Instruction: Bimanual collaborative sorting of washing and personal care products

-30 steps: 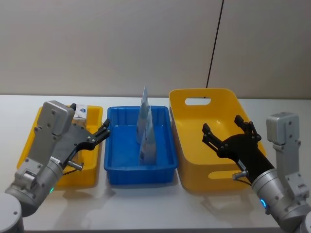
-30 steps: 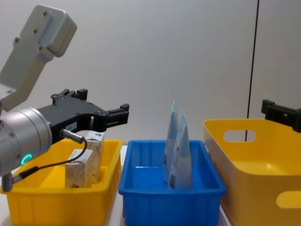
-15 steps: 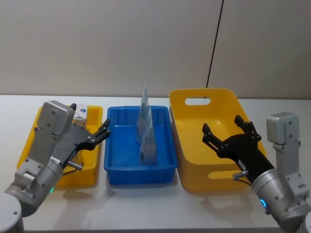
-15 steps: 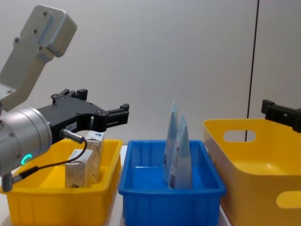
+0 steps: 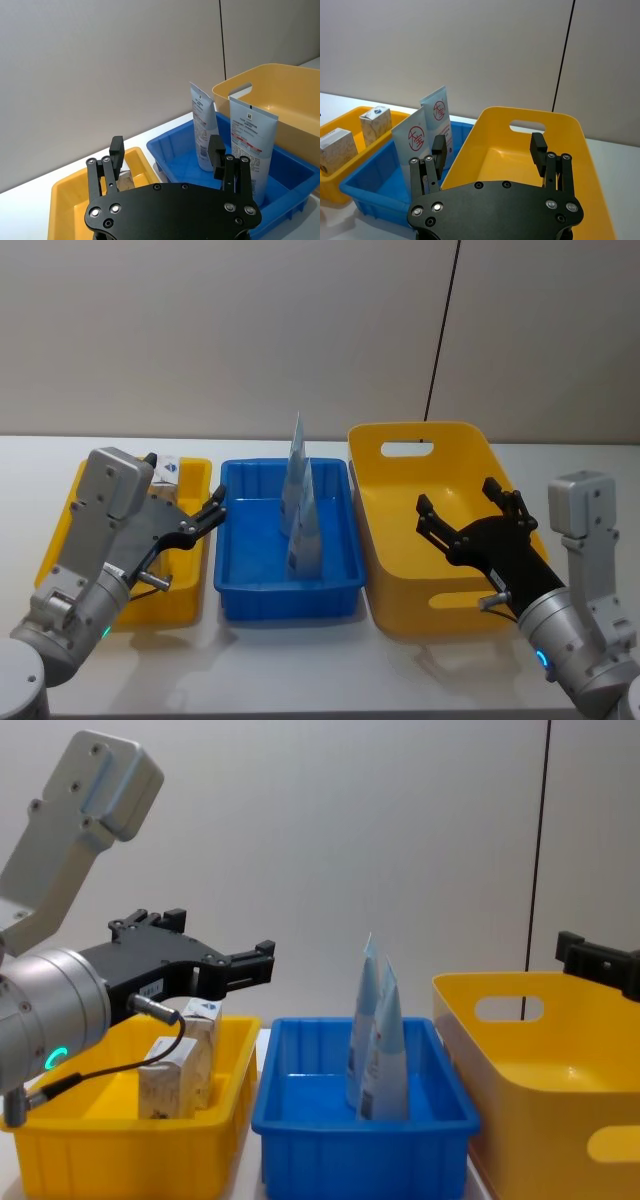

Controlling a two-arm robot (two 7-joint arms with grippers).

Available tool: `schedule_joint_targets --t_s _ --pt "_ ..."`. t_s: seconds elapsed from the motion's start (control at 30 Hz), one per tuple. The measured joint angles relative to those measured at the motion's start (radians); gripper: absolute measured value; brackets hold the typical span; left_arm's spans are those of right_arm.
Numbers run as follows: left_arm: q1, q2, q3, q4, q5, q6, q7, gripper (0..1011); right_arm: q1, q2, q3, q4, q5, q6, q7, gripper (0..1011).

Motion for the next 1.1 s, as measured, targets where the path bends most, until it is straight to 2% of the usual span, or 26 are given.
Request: schedule_joint_targets --t_s 1.1 --pt "0.000 0.000 0.000 0.000 0.000 0.000 0.000 1002 0.000 0.000 0.000 0.000 0.000 0.000 0.000 1002"
